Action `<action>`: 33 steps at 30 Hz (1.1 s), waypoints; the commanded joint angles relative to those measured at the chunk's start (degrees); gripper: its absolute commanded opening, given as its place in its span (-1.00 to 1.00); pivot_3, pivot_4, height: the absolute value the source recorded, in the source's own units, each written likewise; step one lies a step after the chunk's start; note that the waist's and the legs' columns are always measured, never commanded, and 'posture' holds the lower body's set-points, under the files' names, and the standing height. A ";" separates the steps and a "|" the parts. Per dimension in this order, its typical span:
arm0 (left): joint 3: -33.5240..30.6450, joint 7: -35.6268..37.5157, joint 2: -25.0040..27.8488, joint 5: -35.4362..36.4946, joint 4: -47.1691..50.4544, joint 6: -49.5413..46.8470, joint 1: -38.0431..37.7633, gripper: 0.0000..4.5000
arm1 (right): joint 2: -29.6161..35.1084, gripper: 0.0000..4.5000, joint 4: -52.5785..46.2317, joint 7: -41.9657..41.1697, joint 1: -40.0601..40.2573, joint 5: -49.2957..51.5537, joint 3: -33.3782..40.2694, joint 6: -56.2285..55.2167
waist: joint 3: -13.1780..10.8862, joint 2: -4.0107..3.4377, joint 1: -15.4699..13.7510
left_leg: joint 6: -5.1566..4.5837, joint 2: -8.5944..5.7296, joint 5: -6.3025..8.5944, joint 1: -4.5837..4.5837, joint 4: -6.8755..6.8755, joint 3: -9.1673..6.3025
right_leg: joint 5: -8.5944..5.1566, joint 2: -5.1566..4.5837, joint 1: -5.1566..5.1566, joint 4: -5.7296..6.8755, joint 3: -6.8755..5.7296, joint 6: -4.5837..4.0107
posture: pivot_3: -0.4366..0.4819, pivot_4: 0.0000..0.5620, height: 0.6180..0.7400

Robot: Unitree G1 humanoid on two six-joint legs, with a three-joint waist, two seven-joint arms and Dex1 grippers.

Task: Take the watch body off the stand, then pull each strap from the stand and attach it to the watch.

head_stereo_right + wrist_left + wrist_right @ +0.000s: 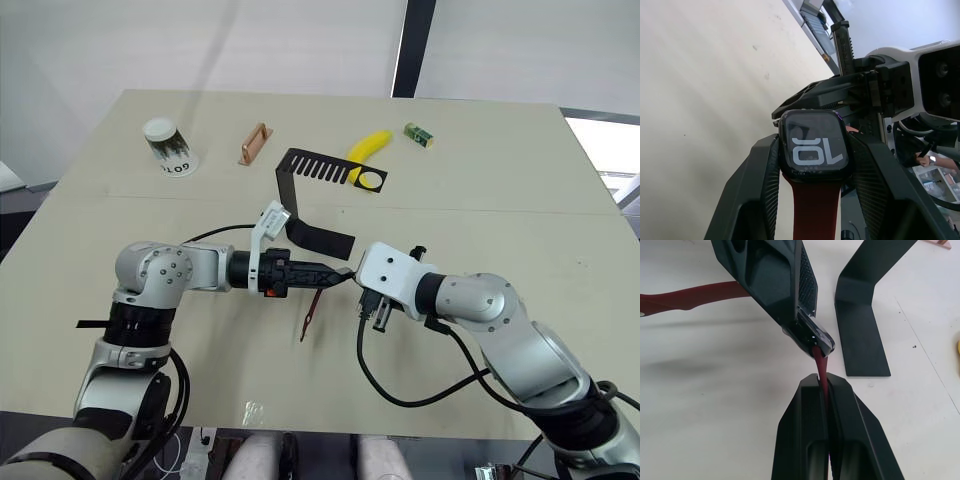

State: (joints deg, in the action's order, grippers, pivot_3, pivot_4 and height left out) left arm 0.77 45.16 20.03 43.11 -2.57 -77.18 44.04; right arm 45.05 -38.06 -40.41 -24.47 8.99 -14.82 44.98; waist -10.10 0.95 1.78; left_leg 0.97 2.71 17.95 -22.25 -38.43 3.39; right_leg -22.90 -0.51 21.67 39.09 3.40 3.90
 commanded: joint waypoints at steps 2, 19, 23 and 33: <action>0.07 0.66 1.07 0.42 1.34 1.19 -0.35 -0.28 | 0.63 -0.72 -3.16 -0.56 -0.39 0.71 3.23 -0.84 | 0.00 0.00 0.02 | 0.00 0.00 0.00 0.00 0.00 0.00 | 0.00 0.00 0.00 0.00 0.00 0.00 | -0.05 -0.47 1.00; 11.26 15.47 13.29 -8.15 15.50 26.40 -6.31 -0.28 | 8.61 0.97 -1.75 -20.85 9.81 34.58 33.26 2.93 | 0.00 0.00 -0.06 | -0.02 -0.01 0.01 0.02 0.03 -0.01 | 0.00 0.03 -0.15 -0.20 0.00 0.00 | -0.05 -0.47 1.00; 14.55 18.61 17.09 -14.87 18.90 37.83 -9.44 -0.28 | 11.91 0.97 -0.32 -24.65 13.58 35.79 35.15 0.90 | 0.00 0.00 -0.09 | -0.05 -0.02 0.02 0.01 0.02 0.00 | 0.00 0.03 -0.16 -0.35 0.02 0.00 | -0.05 -0.47 1.00; 19.64 19.67 21.06 -31.25 19.44 60.42 -15.44 -0.28 | 13.65 0.97 0.39 -25.80 18.45 33.13 33.75 -4.96 | 0.00 0.00 -0.20 | -0.08 0.00 0.04 0.03 0.02 0.04 | 0.00 0.04 -0.17 -0.42 0.05 0.00 | -0.05 -0.47 1.00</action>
State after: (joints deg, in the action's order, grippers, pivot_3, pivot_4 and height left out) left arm 20.38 65.13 40.75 13.74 15.25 -19.10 28.91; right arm 57.69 -37.19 -65.61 -6.53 42.59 18.40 41.56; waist -10.10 0.95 1.58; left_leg 0.88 2.71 17.99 -22.23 -38.41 3.42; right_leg -22.90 -0.47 21.50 38.68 3.45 3.90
